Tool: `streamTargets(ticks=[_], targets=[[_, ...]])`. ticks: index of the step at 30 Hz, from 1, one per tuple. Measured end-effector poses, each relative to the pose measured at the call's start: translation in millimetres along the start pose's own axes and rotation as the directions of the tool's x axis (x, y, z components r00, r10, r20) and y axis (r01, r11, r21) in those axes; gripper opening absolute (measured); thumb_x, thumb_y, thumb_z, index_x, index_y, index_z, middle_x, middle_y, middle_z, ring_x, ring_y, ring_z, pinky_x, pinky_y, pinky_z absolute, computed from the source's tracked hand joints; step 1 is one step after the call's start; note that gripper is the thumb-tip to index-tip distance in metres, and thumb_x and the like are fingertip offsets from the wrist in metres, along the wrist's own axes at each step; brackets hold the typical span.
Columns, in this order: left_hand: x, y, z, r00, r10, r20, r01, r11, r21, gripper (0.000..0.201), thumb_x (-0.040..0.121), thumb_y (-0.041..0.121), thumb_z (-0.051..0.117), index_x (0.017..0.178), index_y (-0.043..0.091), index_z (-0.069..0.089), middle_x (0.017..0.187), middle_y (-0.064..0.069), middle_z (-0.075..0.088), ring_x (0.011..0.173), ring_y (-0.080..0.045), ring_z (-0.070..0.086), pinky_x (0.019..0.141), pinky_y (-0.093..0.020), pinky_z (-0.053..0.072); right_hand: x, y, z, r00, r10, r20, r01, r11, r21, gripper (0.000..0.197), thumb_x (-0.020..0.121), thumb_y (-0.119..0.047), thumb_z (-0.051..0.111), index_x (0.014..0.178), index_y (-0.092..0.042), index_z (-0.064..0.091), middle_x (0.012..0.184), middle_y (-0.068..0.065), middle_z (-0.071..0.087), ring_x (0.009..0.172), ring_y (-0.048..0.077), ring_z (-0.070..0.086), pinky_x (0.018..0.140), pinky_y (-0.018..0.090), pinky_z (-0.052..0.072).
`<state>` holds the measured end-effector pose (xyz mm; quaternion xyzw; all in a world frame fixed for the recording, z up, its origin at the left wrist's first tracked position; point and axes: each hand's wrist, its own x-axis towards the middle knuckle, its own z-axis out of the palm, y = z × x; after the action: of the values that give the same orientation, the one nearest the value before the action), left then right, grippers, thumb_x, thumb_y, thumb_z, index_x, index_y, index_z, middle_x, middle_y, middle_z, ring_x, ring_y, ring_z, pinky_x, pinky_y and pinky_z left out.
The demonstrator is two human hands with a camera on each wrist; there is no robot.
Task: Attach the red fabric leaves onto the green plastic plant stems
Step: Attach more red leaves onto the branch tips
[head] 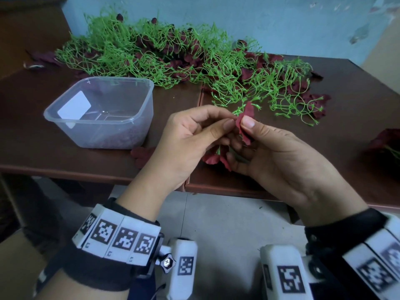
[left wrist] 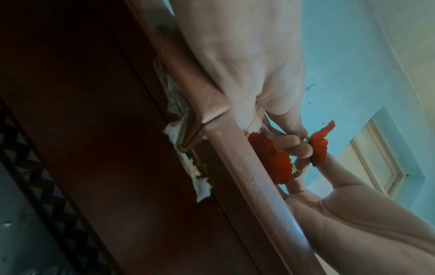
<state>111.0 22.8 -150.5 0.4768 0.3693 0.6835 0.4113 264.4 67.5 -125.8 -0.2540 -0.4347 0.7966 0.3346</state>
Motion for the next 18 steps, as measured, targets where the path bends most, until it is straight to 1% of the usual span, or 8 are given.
streamTargets(ticks=[4,6,8,9,10,12,14,18], targets=[[-2,2,-2,0.998,-0.004,0.069,0.004,1.0,0.003,0.008,0.086,0.013,0.072,0.09,0.017,0.078,0.08,-0.01,0.072,0.07,-0.019,0.067,0.07,-0.029,0.053,-1,-1,0,1.0,0.016,0.009,-0.016,1.0,-0.002,0.017,0.08,-0.02,0.065,0.081,-0.003,0.062,0.071,0.007,0.058,0.072,0.016,0.062,0.075,0.031,0.052],[-3,3,-2,0.995,-0.004,0.097,0.003,1.0,0.017,0.009,0.09,0.011,0.069,0.09,0.017,0.076,0.081,-0.01,0.073,0.071,-0.021,0.067,0.065,-0.037,0.051,0,1,2,1.0,0.02,-0.011,-0.02,1.0,0.012,0.015,0.078,-0.018,0.067,0.076,-0.003,0.066,0.068,0.008,0.059,0.077,0.022,0.059,0.086,0.038,0.051],[-4,3,-2,0.996,-0.009,0.092,0.006,1.0,0.029,0.013,0.091,0.009,0.067,0.089,0.019,0.076,0.08,-0.01,0.073,0.071,-0.021,0.068,0.058,-0.032,0.052,1,2,4,0.999,0.027,-0.039,-0.026,0.999,0.021,0.021,0.075,-0.018,0.069,0.086,0.0,0.065,0.072,0.011,0.056,0.083,0.028,0.056,0.101,0.049,0.045],[-4,3,-2,0.997,-0.01,0.082,0.007,0.999,0.034,0.015,0.09,0.008,0.066,0.088,0.019,0.076,0.079,-0.01,0.073,0.07,-0.021,0.069,0.056,-0.029,0.053,1,2,4,0.998,0.031,-0.049,-0.03,0.999,0.023,0.027,0.074,-0.018,0.069,0.092,0.001,0.063,0.075,0.012,0.055,0.081,0.027,0.056,0.103,0.051,0.043],[-4,3,-3,0.997,-0.008,0.073,0.005,0.999,0.036,0.015,0.089,0.008,0.066,0.088,0.018,0.076,0.079,-0.01,0.073,0.069,-0.021,0.069,0.055,-0.028,0.053,2,2,5,0.998,0.036,-0.051,-0.034,0.999,0.024,0.03,0.073,-0.018,0.069,0.094,0.001,0.062,0.076,0.013,0.054,0.077,0.024,0.058,0.1,0.049,0.045],[-4,4,-2,0.998,0.002,0.065,-0.004,1.0,0.027,0.011,0.085,0.009,0.075,0.087,0.019,0.078,0.078,-0.011,0.073,0.069,-0.021,0.068,0.058,-0.028,0.055,2,2,5,0.998,0.048,-0.048,-0.047,0.998,0.034,0.027,0.073,-0.02,0.07,0.091,-0.001,0.063,0.076,0.011,0.054,0.073,0.019,0.059,0.085,0.04,0.051],[-5,5,-1,0.999,0.028,0.04,-0.028,1.0,0.003,0.01,0.076,0.02,0.084,0.085,0.021,0.079,0.077,-0.01,0.072,0.068,-0.02,0.066,0.058,-0.031,0.053,2,2,7,0.996,0.073,-0.049,-0.07,0.996,0.061,0.024,0.072,-0.024,0.071,0.086,-0.006,0.066,0.075,0.008,0.056,0.079,0.019,0.056,0.075,0.033,0.052],[-3,3,-2,0.999,0.046,-0.023,-0.046,0.999,0.0,0.011,0.071,0.023,0.085,0.082,0.023,0.082,0.074,0.001,0.072,0.066,-0.01,0.062,0.06,-0.024,0.054,2,1,10,0.993,0.107,-0.041,-0.104,0.993,0.057,0.023,0.071,-0.026,0.071,0.087,-0.01,0.07,0.078,0.006,0.063,0.092,0.022,0.051,0.079,0.032,0.048]])
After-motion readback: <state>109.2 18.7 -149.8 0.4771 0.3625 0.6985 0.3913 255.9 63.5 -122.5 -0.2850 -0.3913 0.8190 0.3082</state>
